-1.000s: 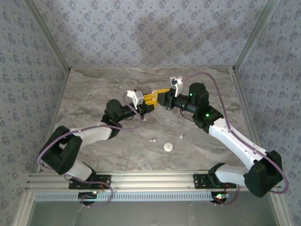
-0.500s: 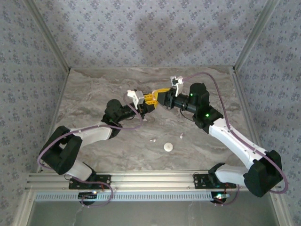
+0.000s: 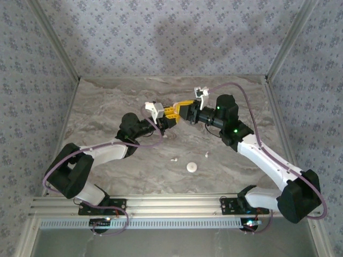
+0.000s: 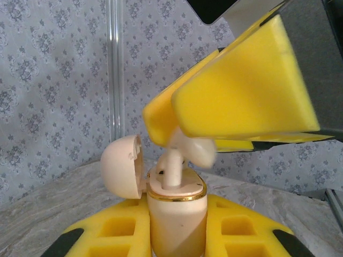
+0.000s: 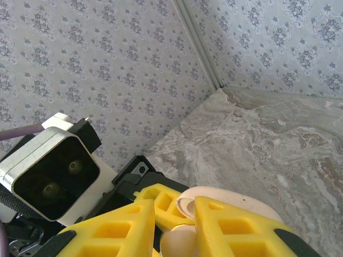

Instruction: Insert wireless bluetooth earbuds into charging case

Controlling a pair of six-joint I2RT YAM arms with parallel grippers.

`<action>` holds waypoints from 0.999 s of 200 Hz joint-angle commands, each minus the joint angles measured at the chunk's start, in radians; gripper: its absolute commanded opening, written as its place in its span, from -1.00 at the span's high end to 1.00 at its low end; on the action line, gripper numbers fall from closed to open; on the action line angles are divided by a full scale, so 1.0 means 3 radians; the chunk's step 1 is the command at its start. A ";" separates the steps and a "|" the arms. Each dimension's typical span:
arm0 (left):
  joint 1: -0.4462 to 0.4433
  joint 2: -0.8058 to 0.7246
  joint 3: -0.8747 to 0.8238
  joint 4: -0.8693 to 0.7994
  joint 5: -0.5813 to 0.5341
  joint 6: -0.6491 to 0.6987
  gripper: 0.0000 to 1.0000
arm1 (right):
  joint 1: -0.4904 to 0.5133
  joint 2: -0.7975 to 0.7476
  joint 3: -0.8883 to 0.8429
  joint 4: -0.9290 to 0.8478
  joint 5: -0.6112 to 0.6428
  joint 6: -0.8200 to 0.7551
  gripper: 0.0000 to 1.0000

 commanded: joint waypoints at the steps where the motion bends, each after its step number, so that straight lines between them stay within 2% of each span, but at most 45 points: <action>1: -0.0019 -0.0115 0.0168 0.0341 -0.0078 -0.0066 0.78 | 0.0025 0.0096 -0.0105 -0.0245 -0.0205 0.0039 0.43; 200: -0.0020 -0.0165 0.0141 0.0308 -0.0041 -0.0031 0.78 | 0.0003 0.0226 0.0088 -0.0520 -0.0047 -0.0032 0.32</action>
